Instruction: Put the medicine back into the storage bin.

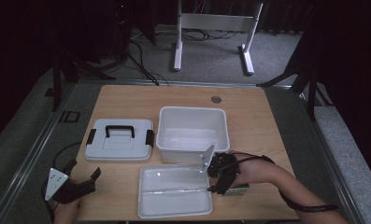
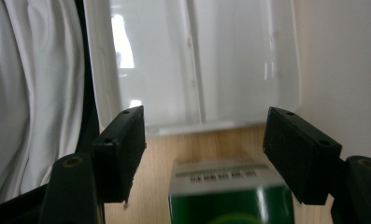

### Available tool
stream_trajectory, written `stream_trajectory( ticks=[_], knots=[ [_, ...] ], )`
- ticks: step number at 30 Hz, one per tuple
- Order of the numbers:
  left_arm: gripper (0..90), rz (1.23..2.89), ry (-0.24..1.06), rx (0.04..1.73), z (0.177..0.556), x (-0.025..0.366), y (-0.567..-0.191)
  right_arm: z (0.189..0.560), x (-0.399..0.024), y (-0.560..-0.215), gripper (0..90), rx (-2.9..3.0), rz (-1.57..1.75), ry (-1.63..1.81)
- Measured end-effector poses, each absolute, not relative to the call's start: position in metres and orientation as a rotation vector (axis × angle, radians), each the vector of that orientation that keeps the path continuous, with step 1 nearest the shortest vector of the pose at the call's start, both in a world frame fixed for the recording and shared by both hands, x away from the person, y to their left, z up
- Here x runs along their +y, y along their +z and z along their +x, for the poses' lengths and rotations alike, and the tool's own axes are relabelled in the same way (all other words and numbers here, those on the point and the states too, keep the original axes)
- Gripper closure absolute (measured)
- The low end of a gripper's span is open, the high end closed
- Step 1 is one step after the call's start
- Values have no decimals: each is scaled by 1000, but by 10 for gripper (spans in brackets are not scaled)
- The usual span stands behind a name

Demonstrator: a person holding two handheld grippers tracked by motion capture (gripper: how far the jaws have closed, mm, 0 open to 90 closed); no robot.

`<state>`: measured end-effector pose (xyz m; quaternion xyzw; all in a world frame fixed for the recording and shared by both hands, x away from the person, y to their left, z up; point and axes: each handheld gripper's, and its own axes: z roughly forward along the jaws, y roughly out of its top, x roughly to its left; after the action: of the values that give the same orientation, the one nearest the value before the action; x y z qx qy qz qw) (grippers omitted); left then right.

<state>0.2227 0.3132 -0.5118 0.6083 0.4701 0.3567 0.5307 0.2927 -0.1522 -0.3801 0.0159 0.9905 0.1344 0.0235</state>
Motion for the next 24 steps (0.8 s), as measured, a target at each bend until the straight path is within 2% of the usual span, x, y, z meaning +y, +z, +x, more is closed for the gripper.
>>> stream_trajectory(
  ticks=[7,15,24],
  knots=[
    [13,1454,852,1123,223,313,-512,295,-181,-377,150,3032,135,388],
    [13,1454,851,1127,223,314,-512,297,-208,-385,137,3007,198,307],
    [13,1456,851,1127,223,313,-512,301,-219,-397,108,2988,206,248]
  ],
)
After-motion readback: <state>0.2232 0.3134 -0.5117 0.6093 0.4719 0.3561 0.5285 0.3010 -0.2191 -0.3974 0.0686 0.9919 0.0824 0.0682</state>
